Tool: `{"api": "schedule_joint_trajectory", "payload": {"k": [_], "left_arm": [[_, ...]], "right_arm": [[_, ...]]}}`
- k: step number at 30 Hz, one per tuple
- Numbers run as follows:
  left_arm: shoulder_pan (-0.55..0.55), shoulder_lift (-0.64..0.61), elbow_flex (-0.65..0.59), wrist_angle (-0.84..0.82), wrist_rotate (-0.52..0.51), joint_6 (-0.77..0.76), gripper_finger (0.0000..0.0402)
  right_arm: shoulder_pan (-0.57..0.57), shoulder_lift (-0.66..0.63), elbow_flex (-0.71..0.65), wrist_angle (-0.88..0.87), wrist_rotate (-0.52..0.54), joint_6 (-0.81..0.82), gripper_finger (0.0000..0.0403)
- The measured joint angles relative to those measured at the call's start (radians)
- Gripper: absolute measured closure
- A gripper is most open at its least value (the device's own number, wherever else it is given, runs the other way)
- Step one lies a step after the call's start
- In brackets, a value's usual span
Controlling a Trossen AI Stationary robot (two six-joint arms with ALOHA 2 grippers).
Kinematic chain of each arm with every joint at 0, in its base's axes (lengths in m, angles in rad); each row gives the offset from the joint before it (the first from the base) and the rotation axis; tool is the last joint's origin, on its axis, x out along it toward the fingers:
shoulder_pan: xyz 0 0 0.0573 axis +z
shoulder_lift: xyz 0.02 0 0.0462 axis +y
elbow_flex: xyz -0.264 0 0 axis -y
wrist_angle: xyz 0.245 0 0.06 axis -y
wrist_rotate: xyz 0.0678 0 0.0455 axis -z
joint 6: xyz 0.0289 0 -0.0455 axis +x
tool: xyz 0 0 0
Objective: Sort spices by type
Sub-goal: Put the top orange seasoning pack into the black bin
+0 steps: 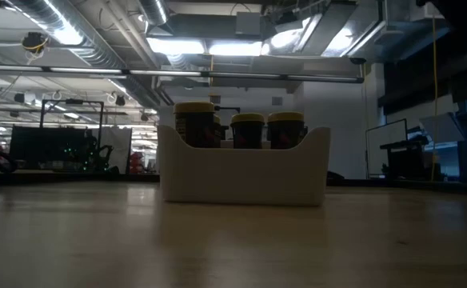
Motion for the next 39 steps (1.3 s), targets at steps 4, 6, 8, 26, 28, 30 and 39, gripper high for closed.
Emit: {"api": "schedule_joint_trajectory", "payload": {"k": [4,6,8,26,28,30,39], "left_arm": [[-0.013,0.031,0.000,-0.080,0.060,-0.137,0.0280],[-0.013,0.049,0.000,-0.111,0.065,-0.183,0.0284],[-0.013,0.062,0.000,-0.133,0.072,-0.212,0.0288],[-0.005,0.022,0.013,-0.129,0.123,-0.118,0.0290],[0.003,0.022,0.013,-0.132,0.124,-0.147,0.0275],[0.010,0.022,0.013,-0.135,0.125,-0.153,0.0255],[0.067,0.026,0.013,-0.146,0.164,-0.138,0.0190]], "right_arm": [[0.007,-0.053,0.000,-0.062,0.059,-0.030,0.0380],[0.008,-0.062,0.000,-0.086,0.065,-0.024,0.0377],[0.009,-0.062,0.000,-0.092,0.075,-0.019,0.0376],[0.039,-0.107,0.000,-0.142,0.098,-0.015,0.0375],[0.039,-0.120,0.001,-0.159,0.114,-0.015,0.0377],[0.039,-0.130,0.001,-0.181,0.134,-0.014,0.0379],[0.024,-0.133,0.001,-0.207,0.158,0.059,0.0377]]}}
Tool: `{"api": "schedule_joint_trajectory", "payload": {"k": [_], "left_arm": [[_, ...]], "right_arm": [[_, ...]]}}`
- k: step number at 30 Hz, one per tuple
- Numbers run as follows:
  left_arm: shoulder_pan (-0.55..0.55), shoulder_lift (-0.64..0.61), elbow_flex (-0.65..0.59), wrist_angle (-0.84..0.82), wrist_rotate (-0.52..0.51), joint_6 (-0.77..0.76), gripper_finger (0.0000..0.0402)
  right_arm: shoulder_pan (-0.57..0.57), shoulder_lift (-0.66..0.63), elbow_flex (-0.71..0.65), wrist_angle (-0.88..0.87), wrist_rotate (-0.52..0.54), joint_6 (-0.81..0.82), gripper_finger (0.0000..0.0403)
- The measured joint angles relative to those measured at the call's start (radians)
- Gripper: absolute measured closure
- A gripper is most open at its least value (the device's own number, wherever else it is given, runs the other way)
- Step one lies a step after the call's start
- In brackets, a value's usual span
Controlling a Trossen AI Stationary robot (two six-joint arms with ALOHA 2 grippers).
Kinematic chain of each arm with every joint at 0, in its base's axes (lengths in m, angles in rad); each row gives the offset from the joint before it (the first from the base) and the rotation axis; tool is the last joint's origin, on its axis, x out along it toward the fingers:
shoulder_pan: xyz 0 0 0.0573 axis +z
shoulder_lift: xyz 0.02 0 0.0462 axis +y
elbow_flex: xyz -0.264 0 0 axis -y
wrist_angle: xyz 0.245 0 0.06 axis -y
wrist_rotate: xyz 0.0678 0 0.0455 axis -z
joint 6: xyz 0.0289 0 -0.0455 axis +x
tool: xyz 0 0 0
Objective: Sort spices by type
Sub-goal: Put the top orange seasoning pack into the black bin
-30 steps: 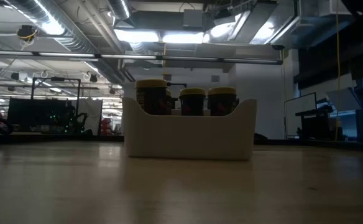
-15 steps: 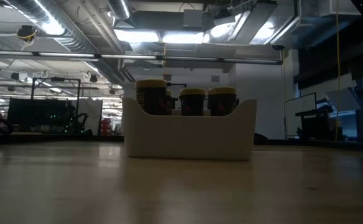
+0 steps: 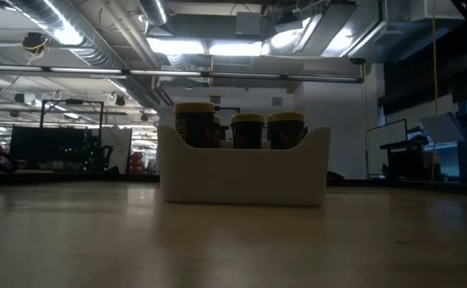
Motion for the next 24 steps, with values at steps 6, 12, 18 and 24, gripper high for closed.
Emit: {"api": "schedule_joint_trajectory", "payload": {"k": [6,12,18,24], "left_arm": [[0.031,0.020,0.000,-0.069,-0.004,-0.020,0.0196],[0.046,0.024,0.001,-0.063,-0.004,-0.021,0.0207],[0.011,-0.009,0.000,-0.102,-0.004,-0.030,0.0218],[0.018,-0.020,-0.001,-0.188,-0.008,-0.119,0.0229]], "right_arm": [[0.001,0.000,0.000,0.003,0.000,-0.011,0.0377],[0.001,-0.006,-0.001,0.004,0.003,-0.013,0.0376],[0.003,-0.009,-0.001,0.018,0.007,-0.019,0.0375],[0.008,-0.014,0.000,0.072,-0.014,-0.021,0.0375]]}}
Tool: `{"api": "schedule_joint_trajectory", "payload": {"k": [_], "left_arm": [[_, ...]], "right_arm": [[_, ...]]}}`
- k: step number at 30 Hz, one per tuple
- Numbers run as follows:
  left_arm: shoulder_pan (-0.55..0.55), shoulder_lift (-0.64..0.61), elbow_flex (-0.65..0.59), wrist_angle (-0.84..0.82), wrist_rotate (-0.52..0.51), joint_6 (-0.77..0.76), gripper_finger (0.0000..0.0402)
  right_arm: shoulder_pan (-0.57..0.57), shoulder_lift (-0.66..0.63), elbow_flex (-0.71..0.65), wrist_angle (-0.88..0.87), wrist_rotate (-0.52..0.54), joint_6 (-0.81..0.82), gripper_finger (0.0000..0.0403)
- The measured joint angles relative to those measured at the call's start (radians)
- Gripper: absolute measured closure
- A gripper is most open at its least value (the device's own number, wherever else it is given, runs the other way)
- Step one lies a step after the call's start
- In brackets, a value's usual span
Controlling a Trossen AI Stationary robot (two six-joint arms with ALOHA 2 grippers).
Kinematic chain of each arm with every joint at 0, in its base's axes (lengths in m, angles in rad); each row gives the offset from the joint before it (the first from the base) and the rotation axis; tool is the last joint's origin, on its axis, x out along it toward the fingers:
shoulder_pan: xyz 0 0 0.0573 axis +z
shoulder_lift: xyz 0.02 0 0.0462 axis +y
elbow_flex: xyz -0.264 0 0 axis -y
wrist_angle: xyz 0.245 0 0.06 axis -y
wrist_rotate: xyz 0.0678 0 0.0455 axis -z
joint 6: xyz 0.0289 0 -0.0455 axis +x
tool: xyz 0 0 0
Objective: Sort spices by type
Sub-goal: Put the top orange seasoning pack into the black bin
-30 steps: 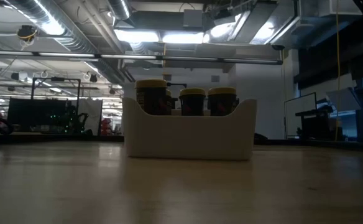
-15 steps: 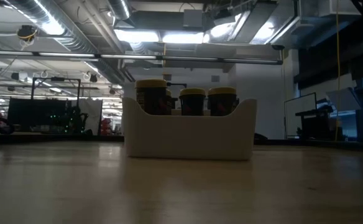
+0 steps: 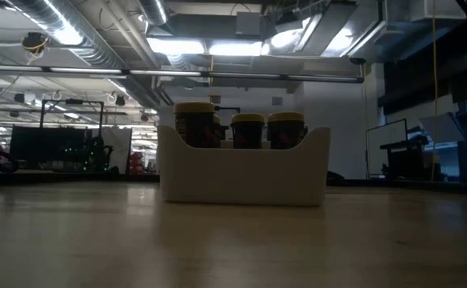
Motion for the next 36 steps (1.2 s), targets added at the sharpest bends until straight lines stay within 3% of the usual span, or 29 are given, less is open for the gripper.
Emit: {"api": "schedule_joint_trajectory", "payload": {"k": [21,25,32,36], "left_arm": [[0.030,0.005,0.000,0.085,-0.014,0.092,0.0235],[0.030,0.005,0.000,0.085,-0.013,0.095,0.0268],[0.030,0.005,0.000,0.061,0.009,0.102,0.0380],[0.030,0.004,0.001,0.040,0.008,0.093,0.0383]], "right_arm": [[-0.020,0.001,0.000,-0.018,0.016,0.021,0.0375],[-0.020,0.001,0.000,-0.018,0.005,0.022,0.0375],[-0.019,0.003,0.000,-0.020,-0.006,0.022,0.0375],[-0.020,0.005,0.000,-0.018,-0.034,0.022,0.0374]]}}
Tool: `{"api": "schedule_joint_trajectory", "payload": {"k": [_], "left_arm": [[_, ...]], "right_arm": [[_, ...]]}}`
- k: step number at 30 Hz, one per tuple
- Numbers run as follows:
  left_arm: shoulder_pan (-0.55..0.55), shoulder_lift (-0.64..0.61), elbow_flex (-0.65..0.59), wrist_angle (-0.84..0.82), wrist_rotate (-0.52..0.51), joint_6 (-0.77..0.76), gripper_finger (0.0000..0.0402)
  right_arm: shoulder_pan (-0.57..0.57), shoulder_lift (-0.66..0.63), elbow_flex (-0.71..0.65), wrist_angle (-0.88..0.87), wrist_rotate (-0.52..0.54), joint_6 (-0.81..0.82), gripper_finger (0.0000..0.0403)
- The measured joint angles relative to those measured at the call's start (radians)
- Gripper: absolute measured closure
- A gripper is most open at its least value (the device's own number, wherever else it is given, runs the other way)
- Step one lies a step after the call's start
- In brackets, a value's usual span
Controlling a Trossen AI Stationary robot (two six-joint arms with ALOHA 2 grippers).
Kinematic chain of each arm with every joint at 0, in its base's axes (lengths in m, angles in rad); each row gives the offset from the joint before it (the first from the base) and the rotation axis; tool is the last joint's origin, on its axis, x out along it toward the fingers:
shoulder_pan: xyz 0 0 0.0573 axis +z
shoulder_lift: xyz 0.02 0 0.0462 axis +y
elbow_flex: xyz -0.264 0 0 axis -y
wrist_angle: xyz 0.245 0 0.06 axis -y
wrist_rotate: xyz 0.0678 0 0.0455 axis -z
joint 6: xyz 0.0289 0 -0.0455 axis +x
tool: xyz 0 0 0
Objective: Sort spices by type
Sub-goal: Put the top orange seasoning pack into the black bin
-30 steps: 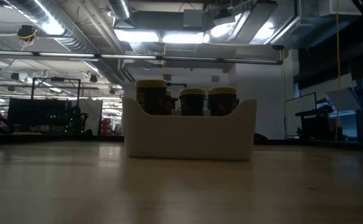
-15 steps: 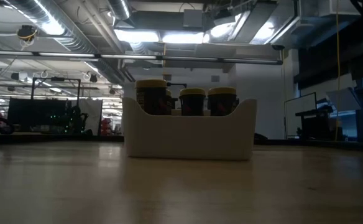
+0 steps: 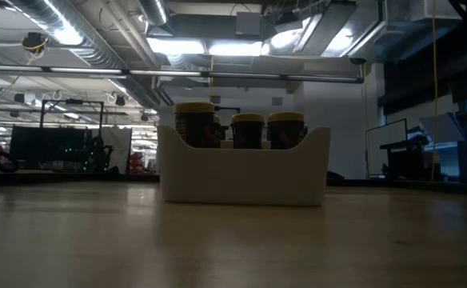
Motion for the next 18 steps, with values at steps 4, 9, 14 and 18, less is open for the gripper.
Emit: {"api": "schedule_joint_trajectory", "payload": {"k": [4,9,14,18], "left_arm": [[0.001,0.000,0.000,0.001,0.003,-0.001,0.0388],[-0.038,0.000,0.000,0.000,0.008,-0.053,0.0388],[-0.110,0.000,0.000,0.000,0.008,-0.137,0.0388],[-0.155,0.011,0.000,0.002,0.007,-0.223,0.0388]], "right_arm": [[0.000,0.000,0.000,-0.004,-0.025,0.001,0.0362],[0.015,-0.009,0.000,-0.030,-0.061,0.000,0.0296],[0.054,-0.072,0.000,-0.201,-0.076,0.000,0.0237],[0.090,-0.091,0.001,-0.270,-0.061,0.002,0.0212]]}}
